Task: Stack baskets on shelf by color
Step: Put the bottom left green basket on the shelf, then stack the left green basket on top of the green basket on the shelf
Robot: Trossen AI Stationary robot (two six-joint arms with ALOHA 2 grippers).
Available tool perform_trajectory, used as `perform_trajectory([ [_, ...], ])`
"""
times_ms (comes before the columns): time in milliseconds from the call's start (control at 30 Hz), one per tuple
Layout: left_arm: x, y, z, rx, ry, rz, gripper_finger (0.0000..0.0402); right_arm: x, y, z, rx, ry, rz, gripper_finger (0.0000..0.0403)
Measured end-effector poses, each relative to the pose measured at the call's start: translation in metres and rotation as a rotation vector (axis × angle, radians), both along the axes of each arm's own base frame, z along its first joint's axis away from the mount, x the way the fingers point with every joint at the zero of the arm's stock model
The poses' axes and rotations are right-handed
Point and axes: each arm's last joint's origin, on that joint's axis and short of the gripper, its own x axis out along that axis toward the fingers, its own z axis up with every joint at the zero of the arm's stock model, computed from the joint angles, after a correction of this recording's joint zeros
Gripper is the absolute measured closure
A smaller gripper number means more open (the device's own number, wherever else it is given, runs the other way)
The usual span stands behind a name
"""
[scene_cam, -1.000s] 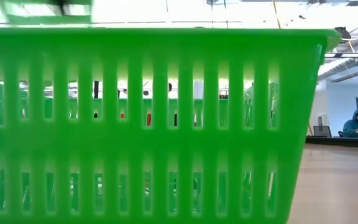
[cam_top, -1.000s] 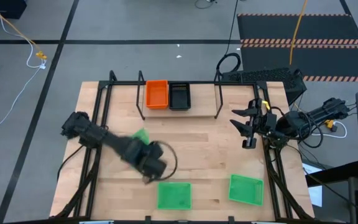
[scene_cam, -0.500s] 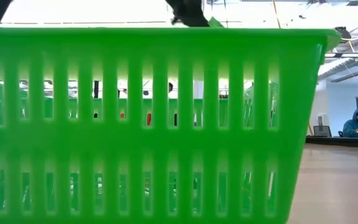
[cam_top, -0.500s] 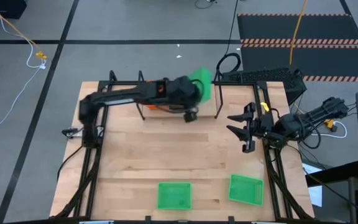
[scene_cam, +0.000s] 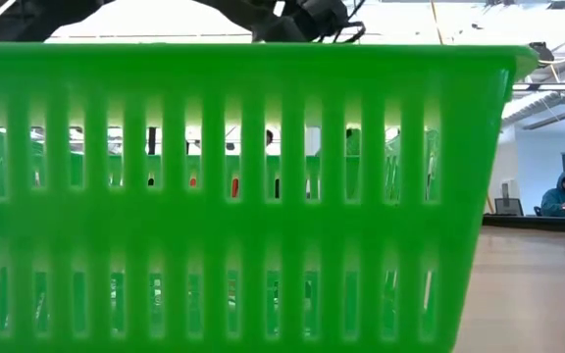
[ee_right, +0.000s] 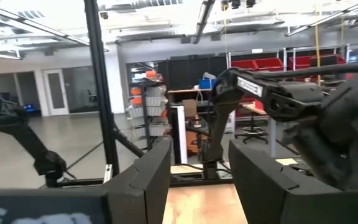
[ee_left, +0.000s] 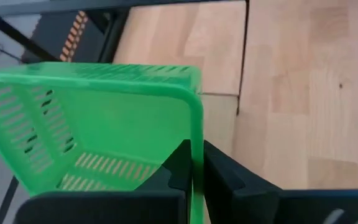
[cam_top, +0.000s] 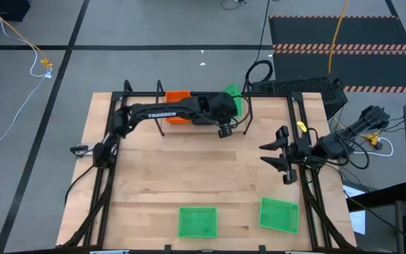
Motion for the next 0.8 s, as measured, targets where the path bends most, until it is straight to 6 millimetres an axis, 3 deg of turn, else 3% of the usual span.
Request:
perform_trajectory([
  [233, 0.0054, 0.0003, -0.0089, -0.013, -0.006, 0.01, 0.039, -0.0003, 0.0045, -0.001, 0.013, 0.008, 0.027, 0.0248],
  [533, 0.0054, 0.0018, -0.0118, -0.047, -0.011, 0.049, 0.0283, -0.0003, 0.0048, -0.0014, 0.015, 0.011, 0.028, 0.0248],
  [800, 0.0057, 0.0018, -0.0088, -0.036, -0.024, 0.04, 0.0251, -0.0003, 0.0048, -0.0014, 0.01, 0.011, 0.027, 0.0248],
])
